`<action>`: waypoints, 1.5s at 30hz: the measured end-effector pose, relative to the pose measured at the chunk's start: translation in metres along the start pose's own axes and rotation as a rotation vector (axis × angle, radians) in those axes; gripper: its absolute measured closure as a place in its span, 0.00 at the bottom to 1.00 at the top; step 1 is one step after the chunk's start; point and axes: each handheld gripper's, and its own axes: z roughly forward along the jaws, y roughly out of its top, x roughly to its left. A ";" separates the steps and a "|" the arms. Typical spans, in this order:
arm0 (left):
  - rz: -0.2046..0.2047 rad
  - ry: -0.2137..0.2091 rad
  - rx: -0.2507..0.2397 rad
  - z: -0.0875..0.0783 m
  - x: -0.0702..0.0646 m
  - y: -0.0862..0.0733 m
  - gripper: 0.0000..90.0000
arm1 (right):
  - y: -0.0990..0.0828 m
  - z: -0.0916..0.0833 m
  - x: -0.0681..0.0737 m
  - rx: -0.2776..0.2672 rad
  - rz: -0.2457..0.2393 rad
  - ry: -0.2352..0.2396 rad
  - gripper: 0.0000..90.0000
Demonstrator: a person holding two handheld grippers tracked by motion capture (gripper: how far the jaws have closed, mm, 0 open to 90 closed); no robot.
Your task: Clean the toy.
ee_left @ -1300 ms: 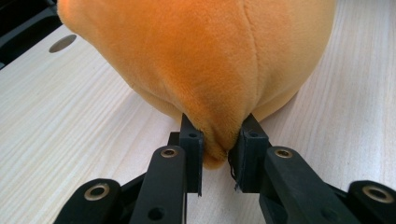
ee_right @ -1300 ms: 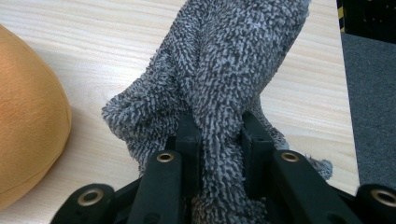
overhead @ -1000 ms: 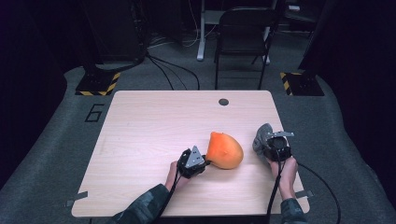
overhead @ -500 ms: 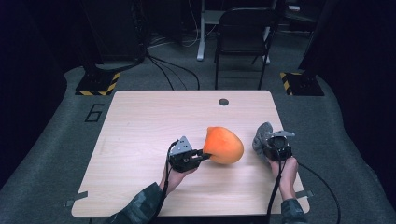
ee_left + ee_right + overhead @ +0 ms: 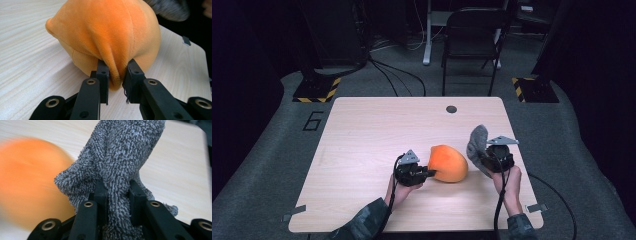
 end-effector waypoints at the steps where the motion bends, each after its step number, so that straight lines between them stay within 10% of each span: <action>1: 0.002 -0.005 0.002 0.000 0.000 0.000 0.84 | 0.006 -0.007 0.012 -0.030 -0.022 0.043 0.81; 7: 0.019 -0.001 0.010 0.000 -0.006 0.001 0.83 | 0.028 -0.023 0.073 -0.106 -0.105 0.198 0.81; 12: 0.061 0.008 0.035 0.001 -0.008 0.000 0.83 | 0.019 0.001 0.095 -0.036 -0.186 0.144 0.81; 45: 0.092 -0.010 0.058 0.005 -0.010 -0.003 0.83 | -0.024 0.044 0.019 0.163 -0.047 -0.062 0.80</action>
